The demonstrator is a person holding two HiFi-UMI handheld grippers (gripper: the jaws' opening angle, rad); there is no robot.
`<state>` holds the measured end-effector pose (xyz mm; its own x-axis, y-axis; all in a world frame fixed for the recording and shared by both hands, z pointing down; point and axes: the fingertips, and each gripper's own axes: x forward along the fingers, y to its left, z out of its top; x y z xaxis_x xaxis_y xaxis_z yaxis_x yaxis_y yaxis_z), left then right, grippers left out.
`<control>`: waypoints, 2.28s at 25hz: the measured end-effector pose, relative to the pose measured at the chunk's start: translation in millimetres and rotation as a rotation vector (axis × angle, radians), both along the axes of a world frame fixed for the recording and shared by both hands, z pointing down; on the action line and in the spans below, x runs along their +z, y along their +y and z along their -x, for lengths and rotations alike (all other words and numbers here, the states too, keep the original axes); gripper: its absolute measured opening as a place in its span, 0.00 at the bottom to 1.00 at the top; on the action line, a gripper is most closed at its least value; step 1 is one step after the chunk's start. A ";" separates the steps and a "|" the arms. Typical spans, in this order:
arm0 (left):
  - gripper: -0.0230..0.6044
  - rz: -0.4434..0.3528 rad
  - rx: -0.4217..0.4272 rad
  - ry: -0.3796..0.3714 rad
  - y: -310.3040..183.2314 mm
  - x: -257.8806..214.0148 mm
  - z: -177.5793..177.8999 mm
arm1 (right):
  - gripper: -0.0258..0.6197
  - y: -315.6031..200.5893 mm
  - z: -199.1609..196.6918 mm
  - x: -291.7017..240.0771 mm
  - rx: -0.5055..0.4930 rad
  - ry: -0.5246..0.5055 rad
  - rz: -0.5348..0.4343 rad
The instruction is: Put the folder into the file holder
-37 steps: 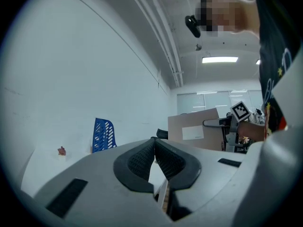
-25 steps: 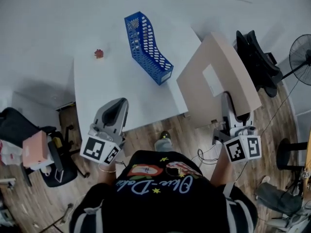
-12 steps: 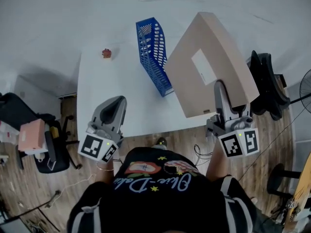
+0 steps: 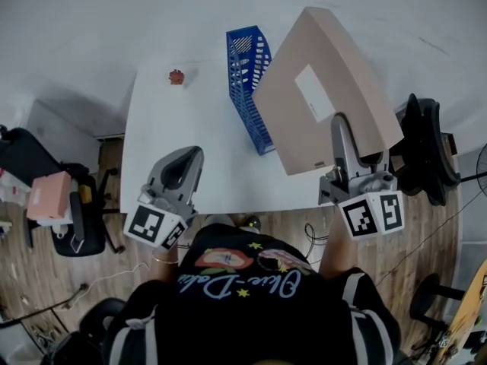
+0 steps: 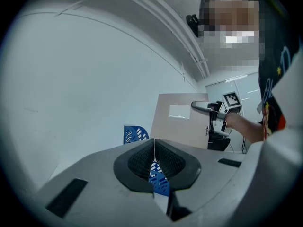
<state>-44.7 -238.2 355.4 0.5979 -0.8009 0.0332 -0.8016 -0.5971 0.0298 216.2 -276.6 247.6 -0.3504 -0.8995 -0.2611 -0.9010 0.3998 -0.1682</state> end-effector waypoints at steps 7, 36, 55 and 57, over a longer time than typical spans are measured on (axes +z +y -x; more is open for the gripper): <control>0.04 -0.012 0.031 0.001 -17.2 -8.7 5.6 | 0.44 -12.6 14.5 -1.6 -0.006 0.008 0.015; 0.04 -0.014 0.012 0.065 -71.9 -11.5 82.3 | 0.44 -93.0 80.4 -6.7 0.037 0.078 -0.007; 0.04 0.005 0.008 0.097 -83.2 -1.3 90.6 | 0.44 -101.2 82.5 5.8 0.022 0.107 0.015; 0.04 0.007 0.011 0.096 -83.8 0.0 89.4 | 0.44 -101.4 82.2 5.7 0.019 0.118 0.011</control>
<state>-134.1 -322.0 355.3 0.6075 -0.7940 -0.0195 -0.7880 -0.6057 0.1104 134.0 -378.0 253.3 -0.3606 -0.9090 -0.2090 -0.9223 0.3809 -0.0652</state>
